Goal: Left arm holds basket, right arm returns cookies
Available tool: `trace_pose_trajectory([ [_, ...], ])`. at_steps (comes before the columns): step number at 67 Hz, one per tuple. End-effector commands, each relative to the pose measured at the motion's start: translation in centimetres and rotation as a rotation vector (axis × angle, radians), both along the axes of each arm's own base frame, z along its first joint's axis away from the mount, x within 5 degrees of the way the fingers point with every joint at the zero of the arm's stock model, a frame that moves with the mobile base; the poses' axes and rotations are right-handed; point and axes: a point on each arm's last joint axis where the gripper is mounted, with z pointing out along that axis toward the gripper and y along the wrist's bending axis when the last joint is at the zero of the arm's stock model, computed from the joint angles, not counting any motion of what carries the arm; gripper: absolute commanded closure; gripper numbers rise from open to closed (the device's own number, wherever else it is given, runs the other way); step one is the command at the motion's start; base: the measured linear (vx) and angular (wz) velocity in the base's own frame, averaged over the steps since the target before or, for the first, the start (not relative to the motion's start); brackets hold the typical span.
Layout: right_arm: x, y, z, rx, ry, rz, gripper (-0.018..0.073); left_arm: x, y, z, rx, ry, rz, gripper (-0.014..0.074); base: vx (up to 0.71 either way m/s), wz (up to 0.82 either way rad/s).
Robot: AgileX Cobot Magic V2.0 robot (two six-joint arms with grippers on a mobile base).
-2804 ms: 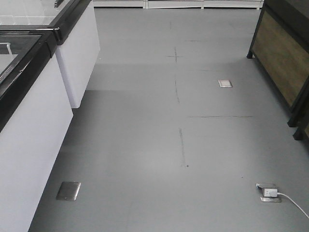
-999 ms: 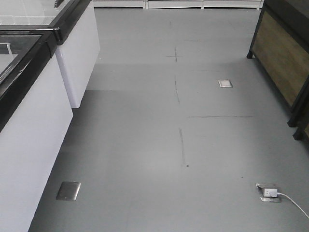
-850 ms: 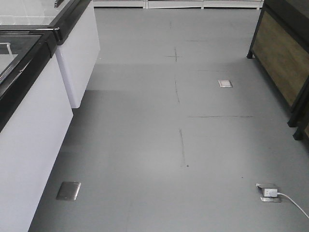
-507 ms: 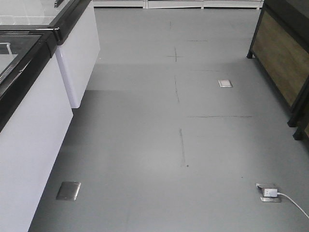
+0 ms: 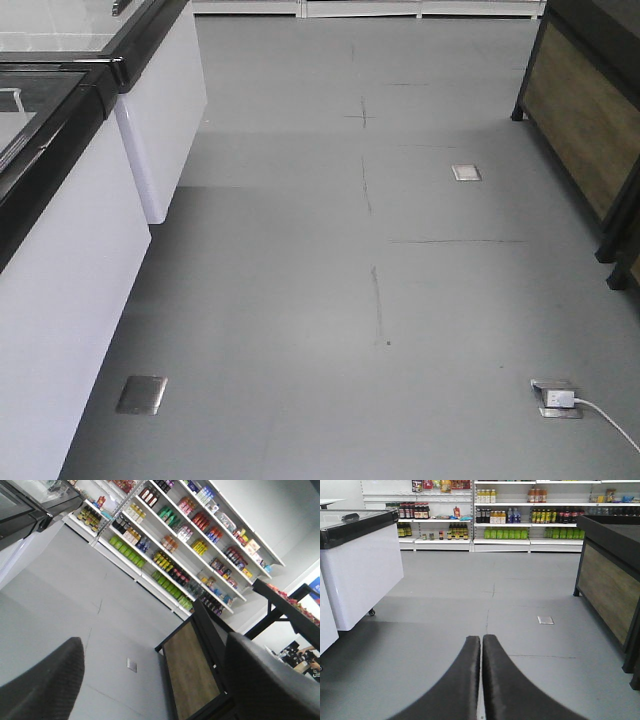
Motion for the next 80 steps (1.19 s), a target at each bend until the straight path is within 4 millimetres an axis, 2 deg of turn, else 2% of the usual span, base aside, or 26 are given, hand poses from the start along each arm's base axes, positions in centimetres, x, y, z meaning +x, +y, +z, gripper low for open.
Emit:
trace_pose_trajectory([
  [1, 0.0, 0.0, 0.6, -0.006, -0.077, -0.006, 0.0567, 0.6, 0.3, 1.3, -0.039, -0.086, 0.039, 0.0085, 0.00, 0.00],
  [13, 0.0, 0.0, 0.6, -0.006, -0.077, -0.006, 0.0567, 4.6, 1.2, 1.4, -0.151, -0.107, 0.142, 0.0087, 0.00, 0.00],
  [24, 0.0, 0.0, 0.6, -0.006, -0.077, -0.006, 0.0567, 8.1, 3.4, 2.4, -0.286, -0.090, 0.303, 0.0086, 0.00, 0.00],
  [33, 0.0, 0.0, 0.6, -0.006, -0.077, -0.006, 0.0567, 8.9, 6.2, 3.4, -0.325, -0.076, 0.440, 0.0086, 0.00, 0.00],
  [45, 0.0, 0.0, 0.6, -0.006, -0.077, -0.006, 0.0567, 8.1, 10.7, 5.3, -0.322, -0.093, 0.641, 0.0086, 0.00, 0.00],
  [51, 0.0, 0.0, 0.6, -0.006, -0.077, -0.006, 0.0567, 8.3, 12.5, 6.2, -0.326, -0.066, 0.692, 0.0088, 0.00, 0.00],
  [68, 0.0, 0.0, 0.6, -0.006, -0.077, -0.006, 0.0567, 12.2, 15.9, 7.6, -0.295, 0.017, 0.692, 0.0090, 0.00, 0.00],
  [80, 0.0, 0.0, 0.6, -0.006, -0.077, -0.006, 0.0567, 15.3, 17.7, 7.0, -0.291, 0.100, 0.665, 0.0090, 0.00, 0.00],
])
